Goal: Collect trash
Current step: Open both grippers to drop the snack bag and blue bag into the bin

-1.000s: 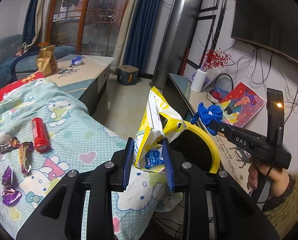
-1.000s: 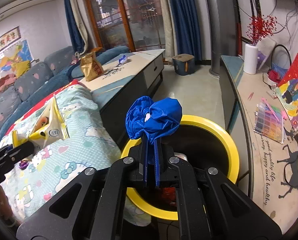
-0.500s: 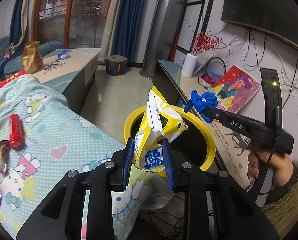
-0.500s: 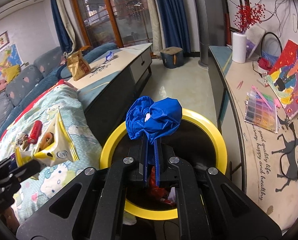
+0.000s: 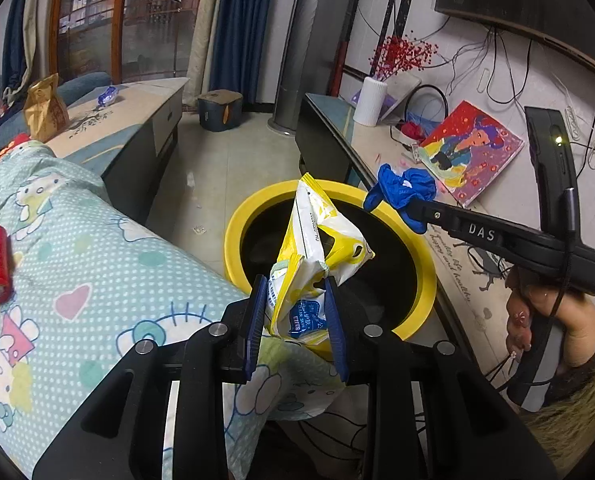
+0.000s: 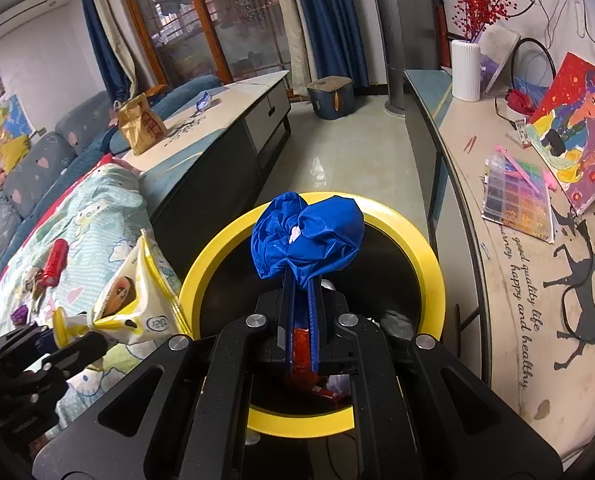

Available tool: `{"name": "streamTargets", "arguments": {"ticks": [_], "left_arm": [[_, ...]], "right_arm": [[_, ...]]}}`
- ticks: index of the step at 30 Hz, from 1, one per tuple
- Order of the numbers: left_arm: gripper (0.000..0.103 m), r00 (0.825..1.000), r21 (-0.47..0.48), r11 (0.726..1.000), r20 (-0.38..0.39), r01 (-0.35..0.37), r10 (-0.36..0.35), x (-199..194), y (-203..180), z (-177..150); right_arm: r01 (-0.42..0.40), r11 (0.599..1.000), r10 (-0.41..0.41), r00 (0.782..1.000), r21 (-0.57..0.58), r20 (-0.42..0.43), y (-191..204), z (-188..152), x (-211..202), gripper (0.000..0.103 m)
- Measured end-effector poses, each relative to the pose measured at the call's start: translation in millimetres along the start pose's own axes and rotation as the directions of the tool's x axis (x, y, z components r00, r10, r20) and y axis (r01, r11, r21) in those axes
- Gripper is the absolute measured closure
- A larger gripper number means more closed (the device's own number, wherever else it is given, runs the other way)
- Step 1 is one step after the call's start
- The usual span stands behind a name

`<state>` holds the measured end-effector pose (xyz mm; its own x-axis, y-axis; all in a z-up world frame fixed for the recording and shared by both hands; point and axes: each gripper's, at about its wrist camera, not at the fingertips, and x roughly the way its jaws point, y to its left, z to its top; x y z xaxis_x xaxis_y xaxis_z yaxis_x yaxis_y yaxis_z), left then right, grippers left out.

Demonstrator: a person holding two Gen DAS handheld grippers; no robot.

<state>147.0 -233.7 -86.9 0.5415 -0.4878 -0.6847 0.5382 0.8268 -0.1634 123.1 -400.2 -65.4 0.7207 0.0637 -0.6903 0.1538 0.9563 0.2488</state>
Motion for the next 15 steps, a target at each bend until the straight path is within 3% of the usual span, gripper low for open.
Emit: {"name": "streamTargets", "arguments": {"ticks": [8, 11, 13, 15], "left_arm": [[0.075, 0.999, 0.023, 1.000, -0.039, 0.015, -0.014, 22, -4, 4], [0.070, 0.999, 0.031, 0.999, -0.044, 0.017, -0.015, 31, -5, 7], [0.037, 0.999, 0.031, 1.000, -0.031, -0.005, 0.006, 34, -6, 9], [0.025, 1.000, 0.013, 1.000, -0.008, -0.008, 0.008, 30, -2, 12]], "right_arm": [[0.001, 1.000, -0.001, 1.000, 0.008, -0.004, -5, 0, 2, 0.097], [0.009, 1.000, -0.009, 1.000, 0.012, 0.002, -5, 0, 2, 0.085], [0.016, 0.999, -0.017, 1.000, 0.029, 0.005, -8, 0, 1, 0.075], [0.024, 0.999, -0.024, 1.000, 0.038, 0.010, -10, 1, 0, 0.067]]}}
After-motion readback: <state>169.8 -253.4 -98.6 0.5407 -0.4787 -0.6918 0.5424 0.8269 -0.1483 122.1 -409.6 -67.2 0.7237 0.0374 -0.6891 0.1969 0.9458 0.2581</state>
